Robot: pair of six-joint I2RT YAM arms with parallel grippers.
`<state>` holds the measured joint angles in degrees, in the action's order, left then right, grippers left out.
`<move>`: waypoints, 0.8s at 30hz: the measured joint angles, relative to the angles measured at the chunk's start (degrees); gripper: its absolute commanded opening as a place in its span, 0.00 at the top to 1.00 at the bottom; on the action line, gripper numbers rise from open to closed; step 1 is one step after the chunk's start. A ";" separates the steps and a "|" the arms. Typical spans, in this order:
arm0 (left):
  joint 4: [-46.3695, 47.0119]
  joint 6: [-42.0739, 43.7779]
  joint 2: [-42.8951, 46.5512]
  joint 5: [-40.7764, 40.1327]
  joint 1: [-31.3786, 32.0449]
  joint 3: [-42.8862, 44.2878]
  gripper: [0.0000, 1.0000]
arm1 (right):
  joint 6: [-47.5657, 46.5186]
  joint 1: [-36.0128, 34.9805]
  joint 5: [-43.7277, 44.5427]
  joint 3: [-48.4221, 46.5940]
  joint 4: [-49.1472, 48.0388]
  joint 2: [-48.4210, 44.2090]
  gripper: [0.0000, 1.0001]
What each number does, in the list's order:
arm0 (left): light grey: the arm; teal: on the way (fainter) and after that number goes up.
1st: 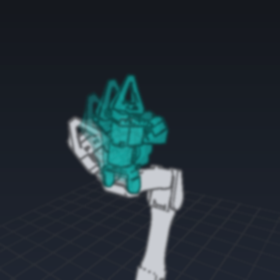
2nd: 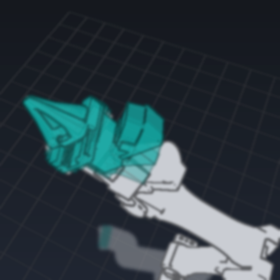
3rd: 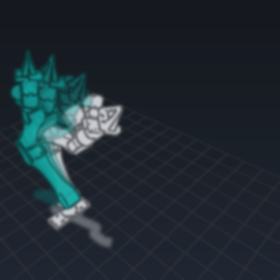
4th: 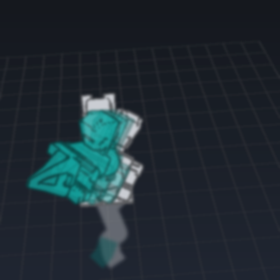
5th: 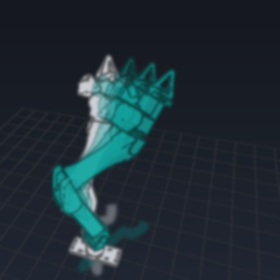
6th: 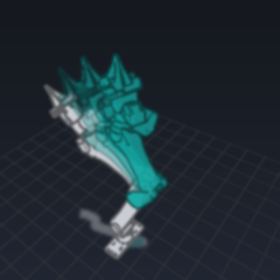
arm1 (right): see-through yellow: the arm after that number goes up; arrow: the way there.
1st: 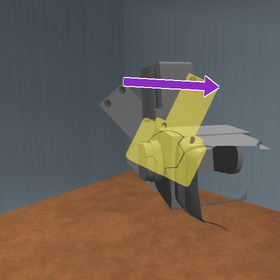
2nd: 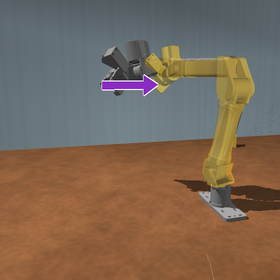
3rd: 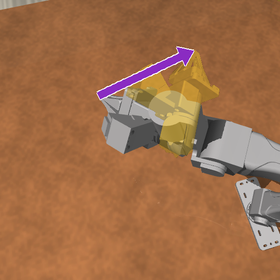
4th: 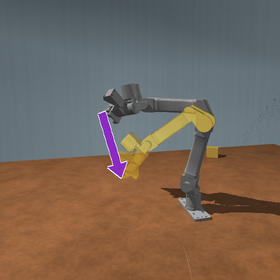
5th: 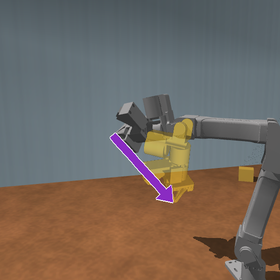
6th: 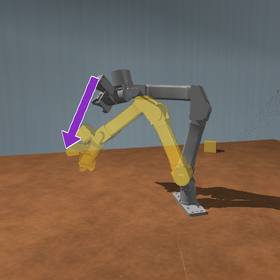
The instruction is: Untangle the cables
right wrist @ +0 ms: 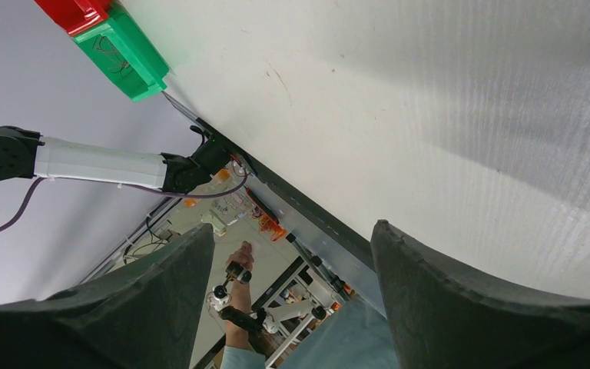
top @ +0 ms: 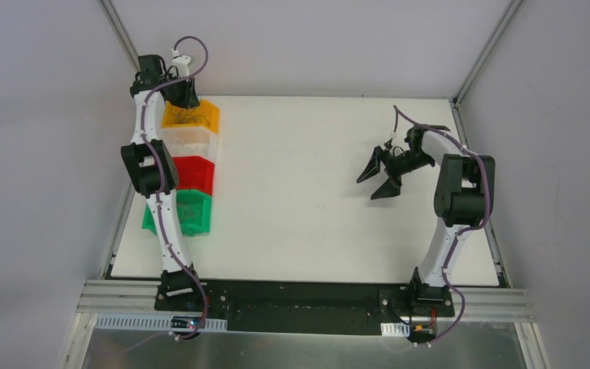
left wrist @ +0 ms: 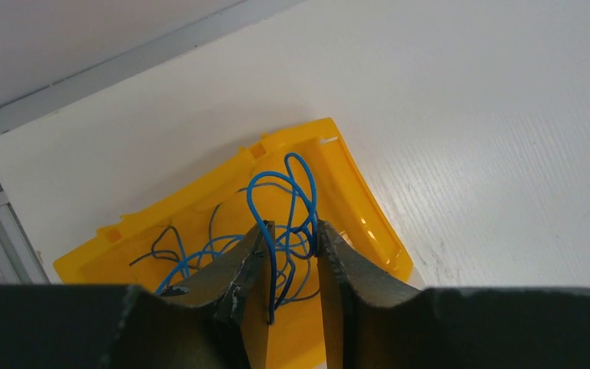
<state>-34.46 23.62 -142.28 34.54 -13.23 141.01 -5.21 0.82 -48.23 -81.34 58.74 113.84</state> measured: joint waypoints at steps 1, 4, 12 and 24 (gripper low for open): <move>0.02 0.07 0.11 0.02 -0.04 -0.48 0.70 | 0.00 -0.07 0.00 -0.02 0.00 0.00 0.22; -0.02 0.11 0.48 0.20 -0.35 -2.23 0.64 | 0.00 -0.33 0.00 -0.09 0.00 0.00 0.22; -0.26 0.74 6.56 -0.85 -2.16 -9.31 0.30 | 0.00 -1.88 0.02 -0.20 0.04 0.00 0.22; -2.75 -3.52 20.98 -4.59 -3.76 -10.62 0.01 | -0.44 -2.23 0.87 -2.84 0.74 -0.02 0.21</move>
<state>-37.21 20.10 -121.30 29.95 -16.99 130.39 -5.65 -1.41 -47.35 -84.18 59.48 113.82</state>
